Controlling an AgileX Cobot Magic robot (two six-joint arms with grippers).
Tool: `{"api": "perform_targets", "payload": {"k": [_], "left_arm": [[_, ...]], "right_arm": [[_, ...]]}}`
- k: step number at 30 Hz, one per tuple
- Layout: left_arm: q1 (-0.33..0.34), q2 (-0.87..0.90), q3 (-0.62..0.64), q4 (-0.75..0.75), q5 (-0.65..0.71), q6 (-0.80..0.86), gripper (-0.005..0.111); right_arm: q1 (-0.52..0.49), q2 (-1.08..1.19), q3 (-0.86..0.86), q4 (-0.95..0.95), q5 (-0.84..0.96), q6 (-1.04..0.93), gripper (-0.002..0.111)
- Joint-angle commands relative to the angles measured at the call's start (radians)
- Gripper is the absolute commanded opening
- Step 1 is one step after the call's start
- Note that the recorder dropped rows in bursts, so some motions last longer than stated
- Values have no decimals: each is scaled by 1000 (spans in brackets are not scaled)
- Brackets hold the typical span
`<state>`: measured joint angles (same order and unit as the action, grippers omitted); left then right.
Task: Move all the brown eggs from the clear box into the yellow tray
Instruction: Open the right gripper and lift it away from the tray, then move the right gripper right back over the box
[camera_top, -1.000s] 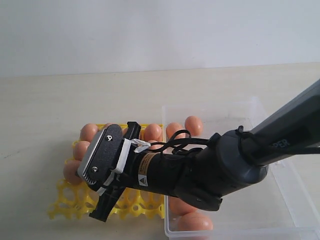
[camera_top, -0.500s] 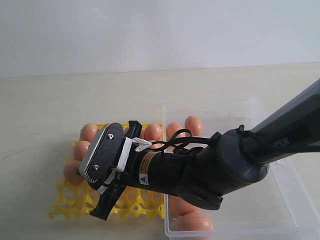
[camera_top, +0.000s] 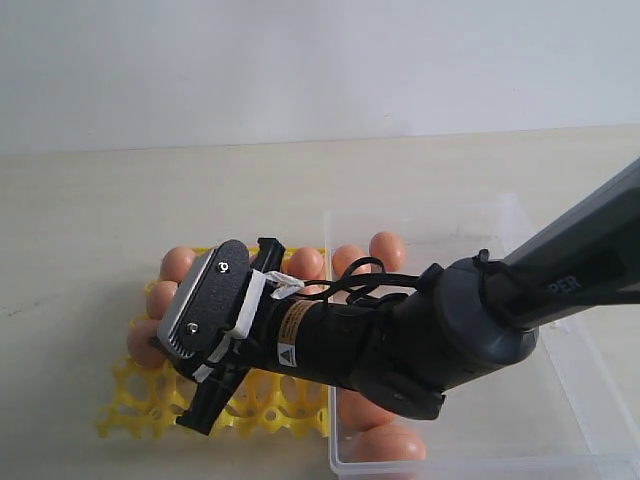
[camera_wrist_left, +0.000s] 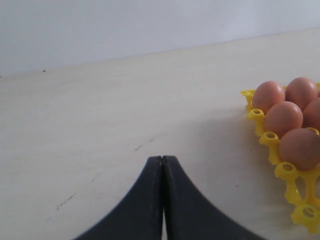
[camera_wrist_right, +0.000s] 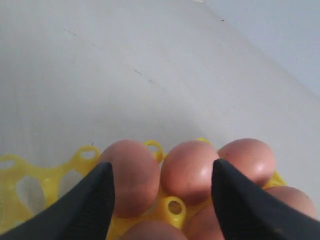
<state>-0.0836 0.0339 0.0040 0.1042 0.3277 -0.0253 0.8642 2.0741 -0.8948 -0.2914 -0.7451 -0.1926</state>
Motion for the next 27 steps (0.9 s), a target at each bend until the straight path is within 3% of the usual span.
{"api": "perform_targets", "payload": {"k": [1, 4, 6, 11, 20, 27], "left_arm": [[-7, 2, -4, -2, -12, -4, 0], [-7, 2, -4, -2, -12, -4, 0], [-7, 2, -4, -2, -12, -4, 0], [-7, 2, -4, -2, -12, -4, 0], [-7, 2, -4, -2, -12, -4, 0], [-7, 2, -4, -2, -12, -4, 0]], "right_arm": [[-3, -76, 0, 40, 17, 3, 57], [-6, -175, 0, 100, 111, 18, 55], [-20, -243, 0, 143, 232, 72, 47], [-77, -434, 0, 231, 551, 238, 1], [-232, -665, -42, 317, 1008, 248, 0], [-280, -701, -43, 319, 1080, 245, 0]]}}
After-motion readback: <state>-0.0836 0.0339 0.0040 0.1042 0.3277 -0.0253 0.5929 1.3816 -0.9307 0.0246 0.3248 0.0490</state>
